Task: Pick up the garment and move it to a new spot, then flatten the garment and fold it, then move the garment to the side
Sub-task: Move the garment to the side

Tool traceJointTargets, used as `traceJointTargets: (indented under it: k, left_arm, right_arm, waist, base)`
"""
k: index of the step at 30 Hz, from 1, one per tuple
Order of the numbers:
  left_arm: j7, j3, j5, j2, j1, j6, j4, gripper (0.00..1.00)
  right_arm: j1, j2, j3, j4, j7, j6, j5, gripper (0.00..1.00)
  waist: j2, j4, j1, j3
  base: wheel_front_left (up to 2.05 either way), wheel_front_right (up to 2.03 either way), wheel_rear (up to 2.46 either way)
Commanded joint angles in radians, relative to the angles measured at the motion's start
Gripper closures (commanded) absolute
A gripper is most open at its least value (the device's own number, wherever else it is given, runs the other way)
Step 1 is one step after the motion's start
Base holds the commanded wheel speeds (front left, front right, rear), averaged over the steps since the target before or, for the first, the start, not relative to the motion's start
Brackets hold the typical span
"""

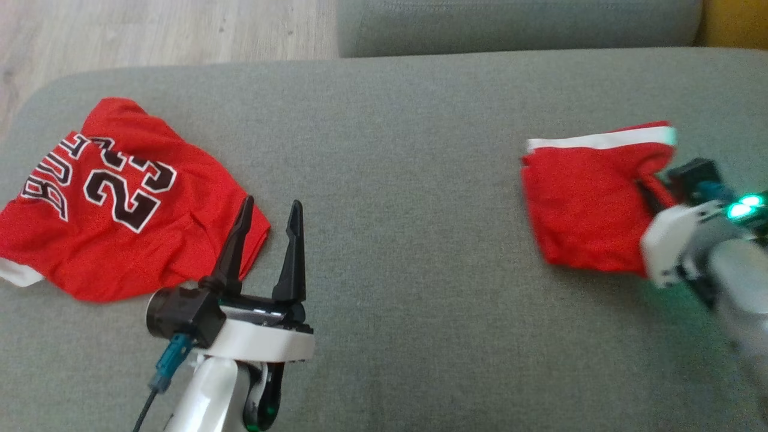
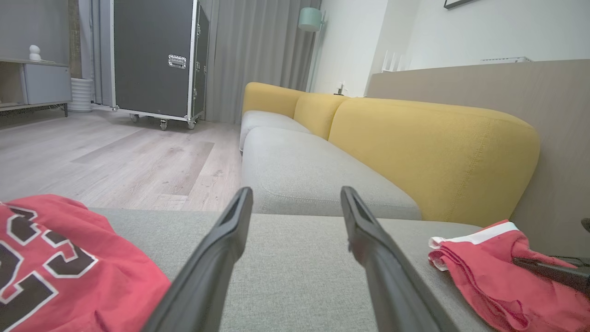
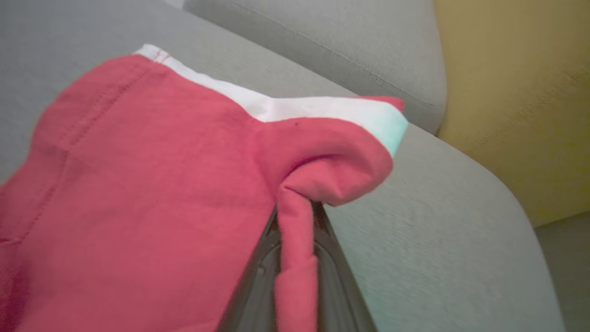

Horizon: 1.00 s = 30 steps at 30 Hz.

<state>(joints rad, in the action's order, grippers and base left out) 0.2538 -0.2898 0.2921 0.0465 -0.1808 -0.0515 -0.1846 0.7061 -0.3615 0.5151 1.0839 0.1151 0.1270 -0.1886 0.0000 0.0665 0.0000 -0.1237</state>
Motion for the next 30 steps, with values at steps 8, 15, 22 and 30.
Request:
traceJointTargets:
  k: [8,15,22,30]
  left_arm:
    - [0.008,0.045,-0.005,0.004,-0.065,-0.006,0.055,0.0]
    - [0.008,0.049,-0.011,0.004,-0.09,-0.008,0.074,0.0]
    - [0.008,0.068,-0.014,0.004,-0.105,-0.011,0.077,0.0]
    - [0.008,0.09,-0.02,0.004,-0.111,-0.017,0.078,0.0]
  right_arm:
    - [0.008,-0.344,0.238,-0.161,-0.085,0.004,-0.156,1.0]
    - [0.014,-0.498,0.288,-0.161,-0.101,0.004,-0.164,1.0]
    - [0.049,-0.53,0.272,-0.124,-0.1,0.004,-0.123,1.0]
    - [0.082,-0.514,0.178,-0.05,-0.111,0.004,-0.054,1.0]
  waist:
    - [0.0,0.02,0.0,-0.07]
    - [0.0,0.039,0.0,-0.118]
    - [0.0,0.046,0.0,-0.141]
    - [0.0,0.05,0.0,-0.147]
  base:
    - [0.0,0.0,0.0]
    - [0.0,0.0,0.0]
    - [0.0,0.0,0.0]
    - [0.0,0.0,0.0]
